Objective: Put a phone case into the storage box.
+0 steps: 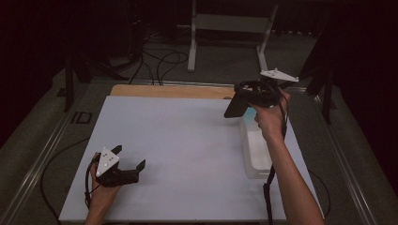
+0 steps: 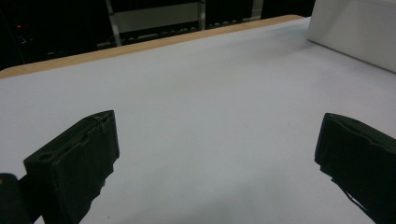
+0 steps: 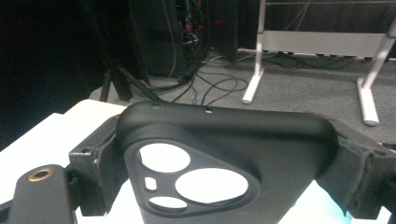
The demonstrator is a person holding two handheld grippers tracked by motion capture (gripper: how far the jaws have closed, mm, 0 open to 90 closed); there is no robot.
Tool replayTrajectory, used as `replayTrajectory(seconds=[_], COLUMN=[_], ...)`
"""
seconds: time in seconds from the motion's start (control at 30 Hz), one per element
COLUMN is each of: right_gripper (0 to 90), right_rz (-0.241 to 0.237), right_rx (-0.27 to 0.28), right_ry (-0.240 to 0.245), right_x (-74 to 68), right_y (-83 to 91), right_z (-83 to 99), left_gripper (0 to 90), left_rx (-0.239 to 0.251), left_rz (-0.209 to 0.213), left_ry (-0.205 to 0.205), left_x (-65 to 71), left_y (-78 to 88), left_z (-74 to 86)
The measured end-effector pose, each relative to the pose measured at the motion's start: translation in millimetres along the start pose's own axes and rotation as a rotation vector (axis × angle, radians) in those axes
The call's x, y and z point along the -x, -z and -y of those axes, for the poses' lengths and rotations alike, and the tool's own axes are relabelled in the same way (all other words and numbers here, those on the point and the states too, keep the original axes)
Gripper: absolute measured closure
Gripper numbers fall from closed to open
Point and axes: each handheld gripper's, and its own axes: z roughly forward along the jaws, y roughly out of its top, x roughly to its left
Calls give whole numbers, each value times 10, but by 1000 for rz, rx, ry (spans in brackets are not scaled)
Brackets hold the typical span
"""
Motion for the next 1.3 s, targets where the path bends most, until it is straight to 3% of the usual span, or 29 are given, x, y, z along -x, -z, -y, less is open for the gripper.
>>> replayTrajectory(seconds=[1.3], right_gripper=[131], right_rz=[169], right_rx=[-59], right_ry=[32], right_x=[346], right_y=[-53], right_z=[5], left_gripper=[6], left_rx=[-1], left_rz=[0], left_ry=[0], left_x=[-3], left_y=[0], left_z=[1])
